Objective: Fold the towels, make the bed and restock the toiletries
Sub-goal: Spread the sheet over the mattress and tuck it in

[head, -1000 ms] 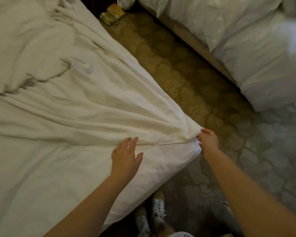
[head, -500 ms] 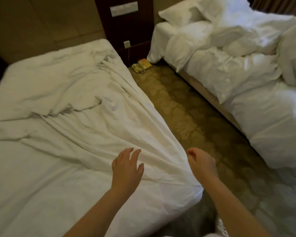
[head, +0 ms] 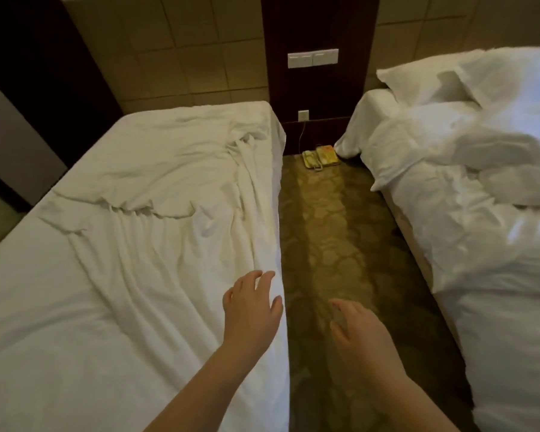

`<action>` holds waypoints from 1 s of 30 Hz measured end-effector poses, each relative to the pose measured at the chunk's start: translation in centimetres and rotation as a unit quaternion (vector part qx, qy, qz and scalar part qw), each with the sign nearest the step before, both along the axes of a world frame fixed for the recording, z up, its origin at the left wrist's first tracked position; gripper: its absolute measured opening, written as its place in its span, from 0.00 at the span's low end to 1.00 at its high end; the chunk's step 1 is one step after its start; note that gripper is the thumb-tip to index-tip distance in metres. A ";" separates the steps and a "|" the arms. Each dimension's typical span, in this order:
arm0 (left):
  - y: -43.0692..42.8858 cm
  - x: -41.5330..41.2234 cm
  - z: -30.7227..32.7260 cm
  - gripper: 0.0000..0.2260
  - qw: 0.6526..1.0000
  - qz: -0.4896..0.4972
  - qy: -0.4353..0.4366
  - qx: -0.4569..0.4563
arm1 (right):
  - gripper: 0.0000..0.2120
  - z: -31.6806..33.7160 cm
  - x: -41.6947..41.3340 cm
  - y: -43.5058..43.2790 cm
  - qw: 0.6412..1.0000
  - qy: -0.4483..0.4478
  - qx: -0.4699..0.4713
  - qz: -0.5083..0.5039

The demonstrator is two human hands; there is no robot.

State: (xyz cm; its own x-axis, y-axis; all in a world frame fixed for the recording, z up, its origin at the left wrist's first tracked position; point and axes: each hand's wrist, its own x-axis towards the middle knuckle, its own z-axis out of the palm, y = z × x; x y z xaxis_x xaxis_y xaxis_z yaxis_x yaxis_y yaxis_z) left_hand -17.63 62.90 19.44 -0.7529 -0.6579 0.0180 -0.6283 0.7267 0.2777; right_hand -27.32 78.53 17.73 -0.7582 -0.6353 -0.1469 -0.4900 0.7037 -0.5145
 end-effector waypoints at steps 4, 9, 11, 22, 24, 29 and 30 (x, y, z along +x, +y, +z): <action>-1.4 -3.1 -0.3 0.20 1.000 0.012 -0.013 0.019 | 0.19 0.0 -4.4 -2.3 0.999 -0.007 -0.010 0.043; -5.3 -6.5 -2.6 0.19 0.993 0.096 -0.032 0.055 | 0.17 1.0 -12.4 -6.9 0.990 0.033 0.005 0.135; -8.0 -9.6 -3.6 0.19 0.988 0.129 -0.033 0.072 | 0.17 1.2 -17.8 -10.1 0.986 0.058 0.014 0.154; -24.3 -40.3 3.0 0.19 0.993 0.100 0.053 0.041 | 0.17 5.6 -46.6 -28.1 0.991 0.030 -0.058 0.119; -26.9 -45.9 3.7 0.18 0.990 0.096 0.089 0.057 | 0.18 4.5 -51.4 -29.6 0.994 -0.038 -0.071 0.076; -34.8 -58.9 2.0 0.17 0.978 0.134 0.134 0.089 | 0.19 0.1 -64.8 -37.4 0.989 -0.108 -0.083 0.058; -36.6 -61.1 1.5 0.17 0.973 0.157 0.139 0.095 | 0.19 -0.4 -67.6 -39.8 0.988 -0.109 -0.084 0.068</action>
